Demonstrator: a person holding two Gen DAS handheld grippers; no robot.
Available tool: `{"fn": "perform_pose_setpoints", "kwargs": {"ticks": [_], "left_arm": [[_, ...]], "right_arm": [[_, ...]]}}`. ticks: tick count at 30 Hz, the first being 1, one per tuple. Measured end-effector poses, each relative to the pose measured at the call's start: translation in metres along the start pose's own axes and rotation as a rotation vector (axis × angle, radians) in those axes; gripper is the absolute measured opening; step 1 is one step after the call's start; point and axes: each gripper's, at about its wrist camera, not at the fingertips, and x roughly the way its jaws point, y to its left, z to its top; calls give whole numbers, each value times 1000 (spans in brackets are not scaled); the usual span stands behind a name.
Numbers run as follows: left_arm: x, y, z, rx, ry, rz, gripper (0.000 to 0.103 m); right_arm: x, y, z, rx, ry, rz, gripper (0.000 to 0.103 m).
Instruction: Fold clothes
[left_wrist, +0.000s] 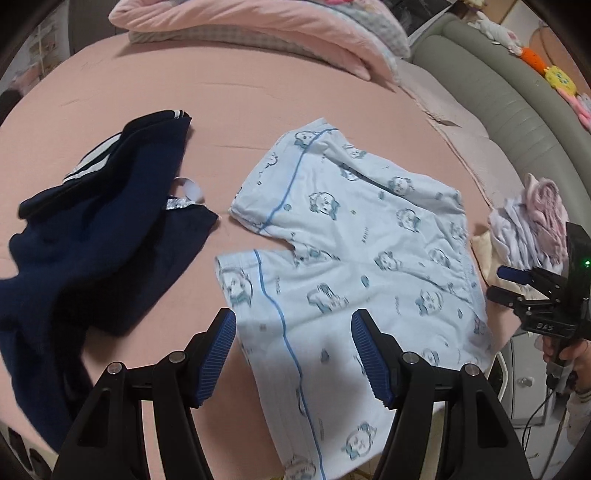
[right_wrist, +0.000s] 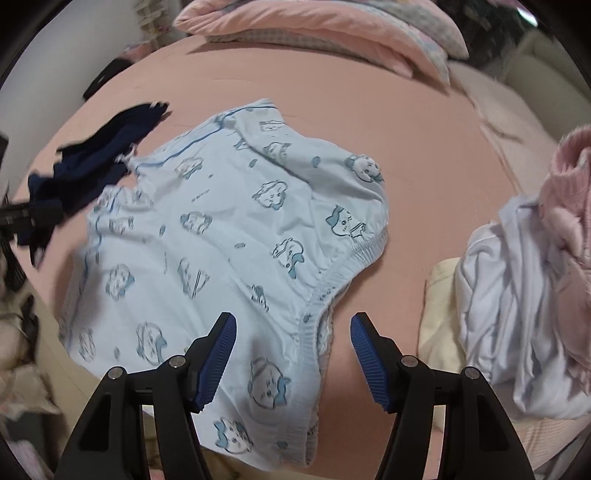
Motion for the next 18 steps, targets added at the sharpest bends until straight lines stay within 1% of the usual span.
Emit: {"fn": "perform_pose_setpoints", "kwargs": {"ticks": [5, 9, 11, 14, 18], "left_arm": [[15, 3, 17, -10, 25, -15, 63], [28, 4, 31, -14, 53, -29, 63], [33, 6, 38, -34, 57, -30, 63], [39, 12, 47, -85, 61, -74, 63], [54, 21, 56, -188, 80, -127, 63]], "right_arm": [[8, -27, 18, 149, 11, 37, 64], [19, -51, 22, 334, 31, 95, 65], [26, -58, 20, 412, 46, 112, 66], [37, -64, 18, 496, 66, 118, 68], [47, -68, 20, 572, 66, 121, 68]]}}
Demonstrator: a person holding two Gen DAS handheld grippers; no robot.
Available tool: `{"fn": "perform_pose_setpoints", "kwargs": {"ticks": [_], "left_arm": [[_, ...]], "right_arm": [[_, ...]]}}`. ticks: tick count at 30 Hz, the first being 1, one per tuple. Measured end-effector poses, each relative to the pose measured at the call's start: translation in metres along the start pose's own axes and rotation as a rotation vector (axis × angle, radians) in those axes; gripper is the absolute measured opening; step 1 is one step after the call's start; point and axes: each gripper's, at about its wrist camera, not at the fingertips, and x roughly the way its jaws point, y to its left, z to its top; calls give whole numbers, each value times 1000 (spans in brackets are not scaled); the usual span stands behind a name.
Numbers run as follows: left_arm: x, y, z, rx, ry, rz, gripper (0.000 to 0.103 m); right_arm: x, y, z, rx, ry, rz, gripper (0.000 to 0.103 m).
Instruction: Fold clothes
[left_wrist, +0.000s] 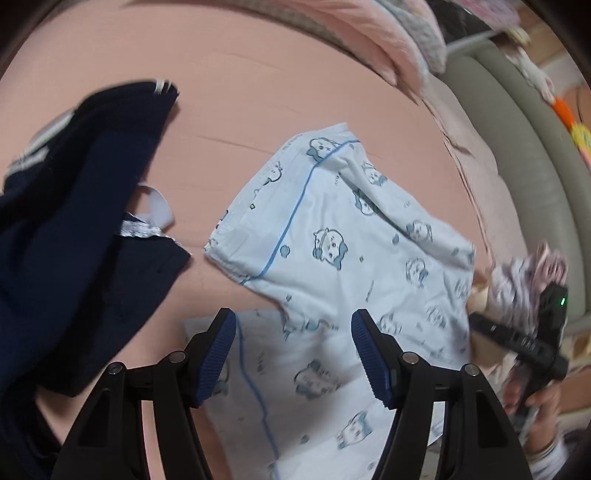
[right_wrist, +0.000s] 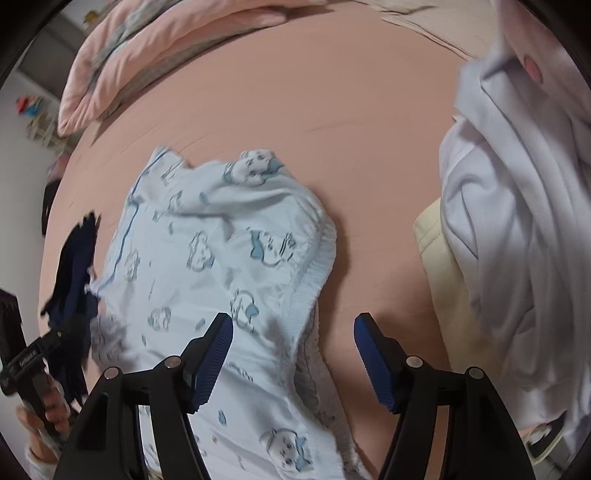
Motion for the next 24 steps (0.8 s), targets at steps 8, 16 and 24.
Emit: {"fn": "perform_pose_setpoints", "kwargs": {"ticks": [8, 16, 24], "left_arm": [[19, 12, 13, -79, 39, 10, 63], [30, 31, 26, -152, 26, 6, 63], [37, 22, 30, -136, -13, 5, 63]], "right_arm": [[16, 4, 13, 200, -38, -16, 69], [24, -8, 23, 311, -76, 25, 69], [27, -33, 26, 518, -175, 179, 69]]}}
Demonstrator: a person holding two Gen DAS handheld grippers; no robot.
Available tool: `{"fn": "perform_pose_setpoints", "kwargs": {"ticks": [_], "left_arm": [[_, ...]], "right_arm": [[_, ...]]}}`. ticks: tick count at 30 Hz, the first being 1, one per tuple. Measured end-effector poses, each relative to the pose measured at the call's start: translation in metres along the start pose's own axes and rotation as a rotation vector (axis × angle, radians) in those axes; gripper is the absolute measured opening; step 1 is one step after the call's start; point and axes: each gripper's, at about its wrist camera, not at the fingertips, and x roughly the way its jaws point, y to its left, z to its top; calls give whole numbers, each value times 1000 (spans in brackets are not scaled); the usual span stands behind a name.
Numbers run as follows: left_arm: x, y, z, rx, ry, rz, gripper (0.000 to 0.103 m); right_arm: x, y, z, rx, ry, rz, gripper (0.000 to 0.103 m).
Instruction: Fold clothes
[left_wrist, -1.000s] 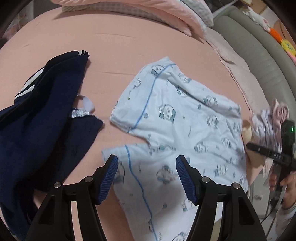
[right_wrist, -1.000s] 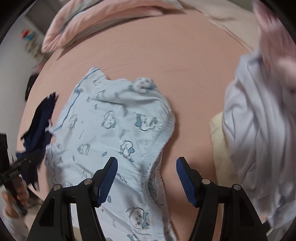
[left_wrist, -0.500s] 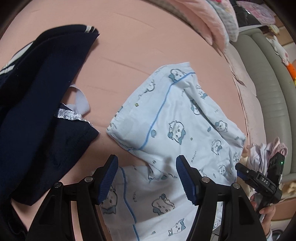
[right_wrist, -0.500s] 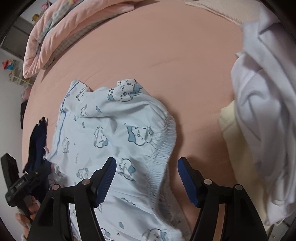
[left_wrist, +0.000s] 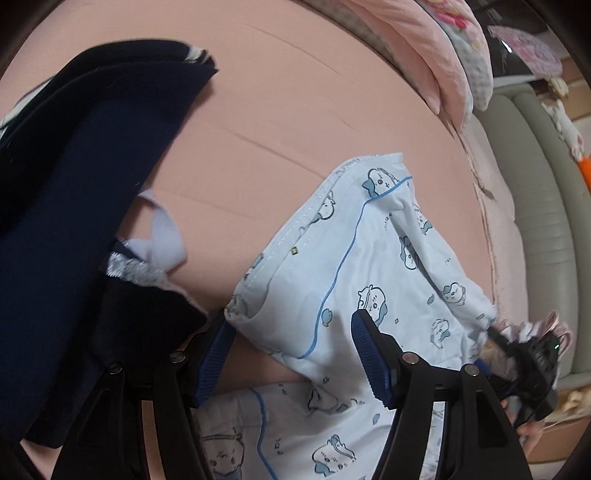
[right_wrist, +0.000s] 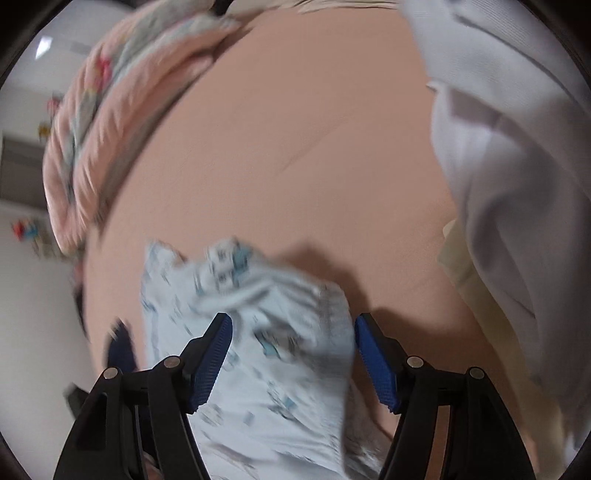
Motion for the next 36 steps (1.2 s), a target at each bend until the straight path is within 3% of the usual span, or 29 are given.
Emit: {"fn": "perform_pose_setpoints", "kwargs": {"ticks": [4, 8, 11, 13, 15, 17, 25, 33, 36], "left_arm": [[3, -10, -1, 32, -18, 23, 61], [3, -10, -2, 32, -37, 68, 28], [2, -8, -3, 29, -45, 63, 20], [1, -11, -5, 47, -56, 77, 17], [0, -16, -8, 71, -73, 96, 15], [-1, -22, -12, 95, -87, 109, 13], [-13, -42, -19, 186, -127, 188, 12], [-10, -48, -32, 230, -97, 246, 12], [-5, -48, -35, 239, -77, 271, 12]], "right_arm": [[5, -1, 2, 61, -17, 65, 69], [10, 1, 3, 101, -61, 97, 69], [13, 8, 4, 86, -104, 83, 68], [18, 14, 5, 36, -108, 41, 63], [19, 21, 5, -13, -110, -13, 38], [23, 35, 6, -89, -117, -77, 27], [11, 82, -1, -401, -254, -285, 24], [10, 99, 1, -537, -353, -518, 21], [13, 100, 6, -594, -350, -545, 21]]}}
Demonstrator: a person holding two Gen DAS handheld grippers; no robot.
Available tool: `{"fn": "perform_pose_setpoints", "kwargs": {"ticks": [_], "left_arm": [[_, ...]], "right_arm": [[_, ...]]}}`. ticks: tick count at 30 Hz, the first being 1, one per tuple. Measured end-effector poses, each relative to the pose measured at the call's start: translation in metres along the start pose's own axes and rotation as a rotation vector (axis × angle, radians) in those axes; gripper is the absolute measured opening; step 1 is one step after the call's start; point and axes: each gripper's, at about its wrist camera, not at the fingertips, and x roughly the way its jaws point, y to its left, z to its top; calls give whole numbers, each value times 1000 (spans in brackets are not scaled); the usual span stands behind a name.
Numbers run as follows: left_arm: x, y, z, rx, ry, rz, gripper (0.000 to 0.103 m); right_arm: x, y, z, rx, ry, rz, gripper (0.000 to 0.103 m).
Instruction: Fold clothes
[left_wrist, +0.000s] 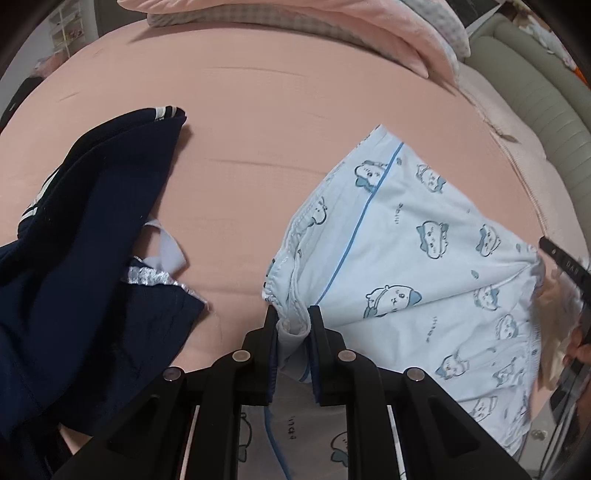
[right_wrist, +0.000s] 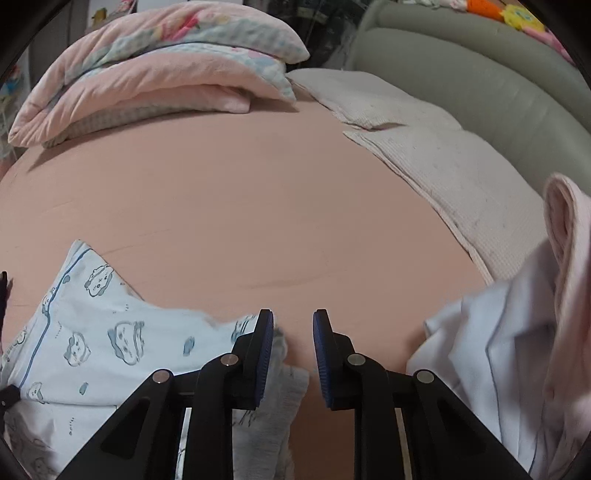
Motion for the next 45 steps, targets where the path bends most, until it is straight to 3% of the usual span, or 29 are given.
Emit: {"fn": "perform_pose_setpoints", "kwargs": {"ticks": [4, 10, 13, 15, 19, 22, 28, 32, 35, 41, 45], "left_arm": [[2, -3, -1, 14, 16, 2, 12], [1, -2, 4, -7, 74, -20, 15], [-10, -1, 4, -4, 57, -21, 20], [-20, -3, 1, 14, 29, -18, 26], [-41, -5, -5, 47, -40, -18, 42], [-47, -5, 1, 71, -70, 3, 43], [-63, -8, -18, 89, -121, 0, 43], [-71, -1, -49, 90, -149, 6, 43], [-82, -9, -67, 135, -189, 59, 43], [-101, -50, -103, 328, -301, 187, 43], [-115, -57, -125, 319, -360, 158, 43]], "right_arm": [[-6, -15, -10, -23, 7, -2, 21], [-12, -20, -4, 0, 25, 128, 22], [-21, -17, -3, -26, 27, 172, 37], [-31, -14, -4, -46, 18, 197, 52], [-48, -8, -14, -93, 4, 240, 57], [-53, -1, -20, -141, -1, 241, 60], [-70, 2, -36, -182, -14, 279, 60], [-89, 0, -52, -201, -31, 295, 61], [-104, -2, -65, -213, -58, 305, 62], [-134, -4, -94, -244, -117, 340, 67], [-150, -4, -107, -262, -151, 337, 67]]}}
